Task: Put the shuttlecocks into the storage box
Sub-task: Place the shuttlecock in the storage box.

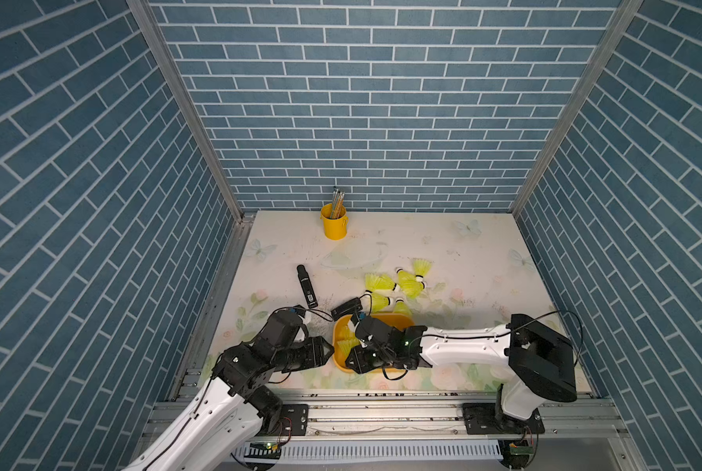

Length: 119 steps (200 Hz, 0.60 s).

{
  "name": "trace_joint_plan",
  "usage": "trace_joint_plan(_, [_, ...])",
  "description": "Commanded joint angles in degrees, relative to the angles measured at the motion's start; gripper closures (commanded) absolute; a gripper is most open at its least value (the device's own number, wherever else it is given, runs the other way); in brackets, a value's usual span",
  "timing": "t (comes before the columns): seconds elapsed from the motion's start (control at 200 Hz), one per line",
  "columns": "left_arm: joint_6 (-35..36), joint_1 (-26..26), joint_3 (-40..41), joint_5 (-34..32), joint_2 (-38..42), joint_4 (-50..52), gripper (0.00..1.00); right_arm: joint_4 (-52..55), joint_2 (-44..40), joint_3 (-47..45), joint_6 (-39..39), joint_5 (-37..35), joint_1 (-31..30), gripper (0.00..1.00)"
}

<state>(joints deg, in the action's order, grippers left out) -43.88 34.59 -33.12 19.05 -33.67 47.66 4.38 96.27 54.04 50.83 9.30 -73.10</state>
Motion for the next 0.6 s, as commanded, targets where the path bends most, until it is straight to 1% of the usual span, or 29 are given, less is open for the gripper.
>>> trace_joint_plan(0.0, [1.9, 0.1, 1.2, 2.9, 0.6, 1.2, 0.37, 1.2, 1.0, 1.8, 1.4, 0.3, 0.1, 0.79])
trace_joint_plan(0.135, [3.4, 0.2, 1.4, 3.6, 0.4, 1.3, 0.37, 1.5, 1.5, 2.1, 1.4, 0.4, 0.1, 0.78])
trace_joint_plan(0.285, [3.4, 0.1, 1.4, 3.5, 0.1, 0.7, 0.36, 1.8, 1.9, 2.3, 1.5, 0.9, 0.3, 0.76])
trace_joint_plan(0.59, [3.2, 0.2, 1.4, 2.9, -0.1, 0.2, 0.36, 2.0, 2.3, 2.6, 1.6, 1.6, 0.7, 0.61])
